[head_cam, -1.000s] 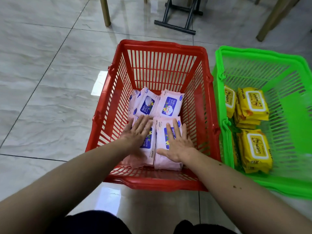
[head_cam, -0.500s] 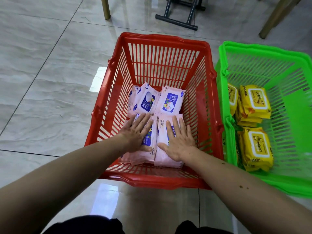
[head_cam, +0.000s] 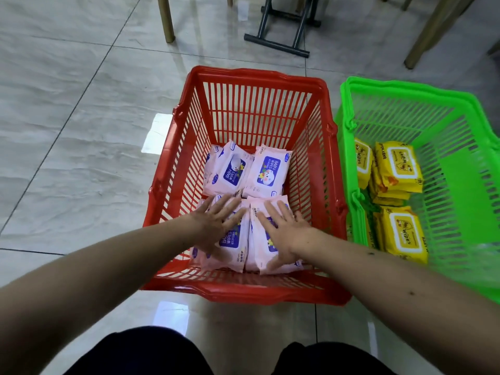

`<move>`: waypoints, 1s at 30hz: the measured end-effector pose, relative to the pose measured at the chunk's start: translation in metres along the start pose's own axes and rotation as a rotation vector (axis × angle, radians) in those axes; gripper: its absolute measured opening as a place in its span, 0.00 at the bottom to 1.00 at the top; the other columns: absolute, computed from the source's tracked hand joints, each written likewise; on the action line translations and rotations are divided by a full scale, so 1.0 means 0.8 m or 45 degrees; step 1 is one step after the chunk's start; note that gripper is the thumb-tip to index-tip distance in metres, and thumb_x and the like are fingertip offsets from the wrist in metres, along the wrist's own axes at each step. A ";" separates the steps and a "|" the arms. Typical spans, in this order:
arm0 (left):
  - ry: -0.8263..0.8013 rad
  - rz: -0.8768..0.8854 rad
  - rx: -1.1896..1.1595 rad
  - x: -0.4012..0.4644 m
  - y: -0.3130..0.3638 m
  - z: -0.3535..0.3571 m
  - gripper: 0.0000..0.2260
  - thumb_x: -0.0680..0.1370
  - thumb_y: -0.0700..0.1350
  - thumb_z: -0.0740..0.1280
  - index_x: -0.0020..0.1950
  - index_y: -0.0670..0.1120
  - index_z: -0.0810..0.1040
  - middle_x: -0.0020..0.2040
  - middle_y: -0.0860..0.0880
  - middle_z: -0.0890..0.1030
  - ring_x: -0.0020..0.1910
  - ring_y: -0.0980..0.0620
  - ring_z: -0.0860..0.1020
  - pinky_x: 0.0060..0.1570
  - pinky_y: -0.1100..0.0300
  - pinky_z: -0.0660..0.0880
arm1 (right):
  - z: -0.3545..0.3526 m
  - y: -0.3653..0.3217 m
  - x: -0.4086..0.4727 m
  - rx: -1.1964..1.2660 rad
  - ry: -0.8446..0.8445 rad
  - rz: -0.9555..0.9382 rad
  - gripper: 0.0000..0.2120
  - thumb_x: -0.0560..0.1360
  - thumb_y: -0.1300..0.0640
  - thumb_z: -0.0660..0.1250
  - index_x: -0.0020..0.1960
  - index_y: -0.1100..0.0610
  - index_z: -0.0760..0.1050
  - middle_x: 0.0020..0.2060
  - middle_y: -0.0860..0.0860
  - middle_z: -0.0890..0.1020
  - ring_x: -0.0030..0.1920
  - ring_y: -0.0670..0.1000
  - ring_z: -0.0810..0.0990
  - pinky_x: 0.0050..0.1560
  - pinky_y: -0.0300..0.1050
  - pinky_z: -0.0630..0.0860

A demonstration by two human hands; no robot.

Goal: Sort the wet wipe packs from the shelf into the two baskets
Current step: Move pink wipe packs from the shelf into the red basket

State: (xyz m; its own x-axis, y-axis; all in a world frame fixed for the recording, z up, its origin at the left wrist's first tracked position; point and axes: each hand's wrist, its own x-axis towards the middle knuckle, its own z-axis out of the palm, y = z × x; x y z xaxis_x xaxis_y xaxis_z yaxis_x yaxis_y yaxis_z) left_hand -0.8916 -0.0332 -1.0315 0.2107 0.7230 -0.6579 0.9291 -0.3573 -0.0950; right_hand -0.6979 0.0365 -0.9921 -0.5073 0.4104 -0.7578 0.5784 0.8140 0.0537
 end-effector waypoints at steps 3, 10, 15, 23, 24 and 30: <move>0.034 -0.110 -0.019 0.008 0.004 0.017 0.56 0.67 0.74 0.62 0.76 0.49 0.28 0.75 0.42 0.26 0.74 0.40 0.29 0.73 0.37 0.37 | 0.019 -0.013 0.011 0.038 0.054 0.053 0.60 0.68 0.30 0.67 0.77 0.51 0.27 0.75 0.53 0.27 0.76 0.63 0.29 0.76 0.64 0.45; 0.179 -0.306 -0.382 0.041 -0.036 -0.036 0.40 0.75 0.70 0.44 0.77 0.49 0.32 0.77 0.43 0.31 0.74 0.42 0.29 0.72 0.40 0.34 | -0.067 0.023 0.067 0.541 0.231 0.292 0.41 0.78 0.37 0.57 0.80 0.56 0.44 0.80 0.53 0.45 0.79 0.61 0.45 0.76 0.62 0.53; 0.238 -0.404 -0.402 0.100 -0.072 -0.048 0.34 0.79 0.65 0.48 0.79 0.53 0.36 0.77 0.46 0.29 0.75 0.43 0.29 0.75 0.41 0.40 | -0.070 0.043 0.143 0.823 0.437 0.469 0.36 0.81 0.42 0.54 0.80 0.50 0.39 0.77 0.52 0.31 0.76 0.63 0.32 0.76 0.60 0.48; 0.482 -0.676 -0.825 0.134 -0.083 -0.018 0.54 0.69 0.69 0.67 0.78 0.50 0.34 0.78 0.47 0.32 0.77 0.43 0.33 0.74 0.45 0.43 | -0.033 0.060 0.190 1.037 0.624 0.397 0.46 0.76 0.36 0.61 0.79 0.50 0.34 0.76 0.50 0.28 0.76 0.58 0.29 0.76 0.53 0.39; 0.506 -0.762 -0.970 0.136 -0.080 -0.019 0.57 0.67 0.66 0.72 0.78 0.50 0.35 0.79 0.46 0.34 0.78 0.43 0.36 0.74 0.45 0.46 | -0.034 0.059 0.191 1.122 0.725 0.400 0.48 0.75 0.40 0.65 0.79 0.53 0.36 0.77 0.51 0.31 0.78 0.56 0.33 0.76 0.49 0.40; 0.534 -1.211 -1.493 0.151 -0.073 -0.042 0.55 0.62 0.65 0.76 0.78 0.45 0.49 0.76 0.42 0.57 0.76 0.41 0.57 0.73 0.46 0.61 | -0.042 0.056 0.196 1.668 0.963 0.755 0.42 0.73 0.47 0.72 0.76 0.64 0.55 0.74 0.59 0.63 0.72 0.59 0.66 0.71 0.48 0.66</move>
State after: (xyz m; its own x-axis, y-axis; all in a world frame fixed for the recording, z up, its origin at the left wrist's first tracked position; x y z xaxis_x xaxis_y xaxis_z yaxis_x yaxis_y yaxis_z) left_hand -0.9102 0.0945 -1.0803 -0.6871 0.5847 -0.4313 0.4319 0.8060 0.4047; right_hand -0.7731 0.1513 -1.0862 0.0209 0.9414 -0.3367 0.7138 -0.2498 -0.6542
